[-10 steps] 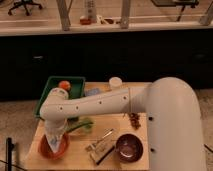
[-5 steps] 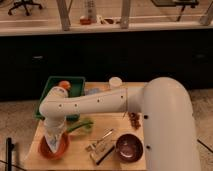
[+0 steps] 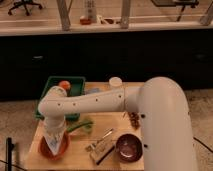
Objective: Place towel in red bowl
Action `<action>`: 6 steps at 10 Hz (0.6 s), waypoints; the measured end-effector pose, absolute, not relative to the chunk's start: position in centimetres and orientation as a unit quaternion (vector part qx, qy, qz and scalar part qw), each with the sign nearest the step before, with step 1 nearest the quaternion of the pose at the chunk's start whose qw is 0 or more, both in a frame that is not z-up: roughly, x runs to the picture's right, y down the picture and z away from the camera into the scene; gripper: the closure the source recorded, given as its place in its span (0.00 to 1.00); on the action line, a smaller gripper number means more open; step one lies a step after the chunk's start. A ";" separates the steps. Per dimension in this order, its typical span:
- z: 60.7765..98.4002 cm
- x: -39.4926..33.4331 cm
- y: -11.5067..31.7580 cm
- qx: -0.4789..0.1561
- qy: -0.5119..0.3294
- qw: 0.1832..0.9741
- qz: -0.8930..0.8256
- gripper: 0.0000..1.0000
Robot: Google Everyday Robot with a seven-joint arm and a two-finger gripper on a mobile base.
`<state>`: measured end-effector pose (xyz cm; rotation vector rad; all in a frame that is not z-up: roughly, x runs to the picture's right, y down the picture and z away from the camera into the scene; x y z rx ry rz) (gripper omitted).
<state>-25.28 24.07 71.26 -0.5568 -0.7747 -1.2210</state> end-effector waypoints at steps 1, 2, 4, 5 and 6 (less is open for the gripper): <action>71.3 -25.2 24.0 -0.255 -0.349 0.713 -0.553 0.20; 71.2 -25.2 24.0 -0.256 -0.349 0.712 -0.553 0.20; 71.2 -25.0 23.8 -0.261 -0.348 0.710 -0.554 0.20; 71.2 -25.1 23.6 -0.262 -0.348 0.708 -0.555 0.20; 71.1 -25.1 23.5 -0.264 -0.348 0.706 -0.557 0.20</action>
